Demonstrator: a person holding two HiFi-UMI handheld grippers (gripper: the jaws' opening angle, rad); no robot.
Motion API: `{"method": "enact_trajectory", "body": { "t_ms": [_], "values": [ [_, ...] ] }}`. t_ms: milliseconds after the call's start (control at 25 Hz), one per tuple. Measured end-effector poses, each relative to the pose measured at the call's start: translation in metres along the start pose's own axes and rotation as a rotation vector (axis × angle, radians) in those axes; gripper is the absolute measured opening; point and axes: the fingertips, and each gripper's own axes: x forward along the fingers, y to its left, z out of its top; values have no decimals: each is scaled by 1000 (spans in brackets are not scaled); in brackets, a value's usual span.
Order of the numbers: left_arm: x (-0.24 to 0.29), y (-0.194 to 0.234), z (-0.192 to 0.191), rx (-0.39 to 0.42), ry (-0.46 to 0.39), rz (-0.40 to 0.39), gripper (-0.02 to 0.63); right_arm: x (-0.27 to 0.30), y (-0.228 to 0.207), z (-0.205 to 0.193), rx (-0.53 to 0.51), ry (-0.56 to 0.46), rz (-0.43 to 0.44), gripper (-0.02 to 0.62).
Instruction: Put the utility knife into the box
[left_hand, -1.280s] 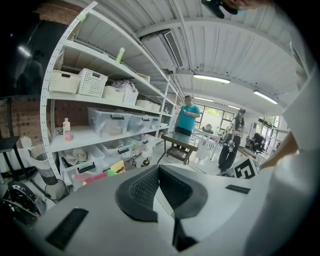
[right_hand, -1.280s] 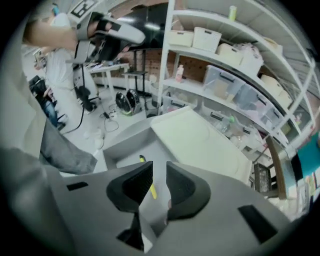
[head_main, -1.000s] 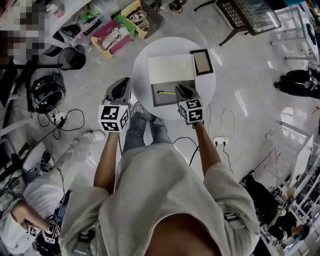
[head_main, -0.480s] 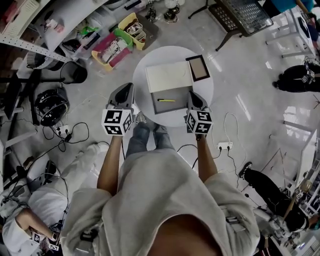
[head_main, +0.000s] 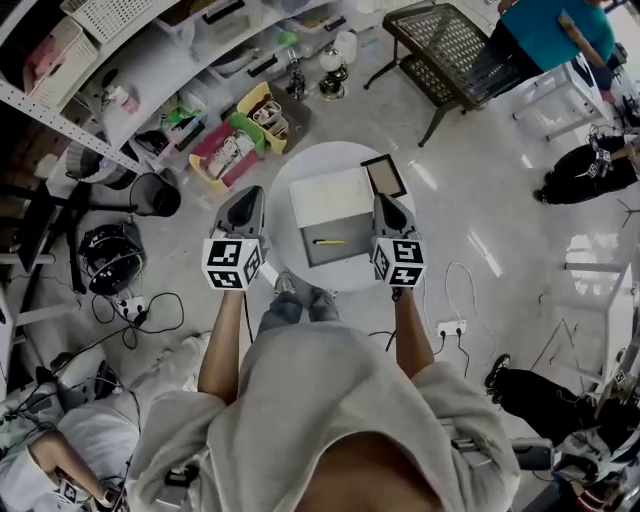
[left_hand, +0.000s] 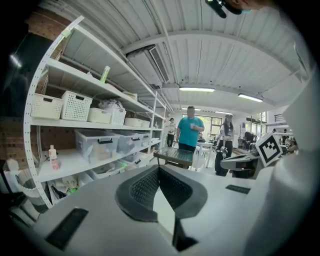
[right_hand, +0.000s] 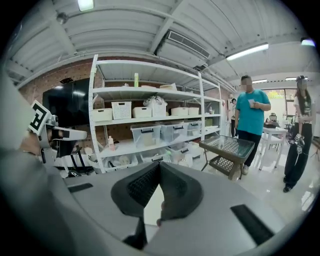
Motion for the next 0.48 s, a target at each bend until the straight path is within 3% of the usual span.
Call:
{"method": "enact_trajectory", "body": {
  "t_ms": [280, 480],
  "values": [
    [1, 4, 51, 42, -90, 7, 20, -9, -2, 50, -35, -99, -5, 29],
    [1, 7, 67, 59, -128, 9, 20, -12, -2, 65, -41, -138, -16, 29]
  ]
}}
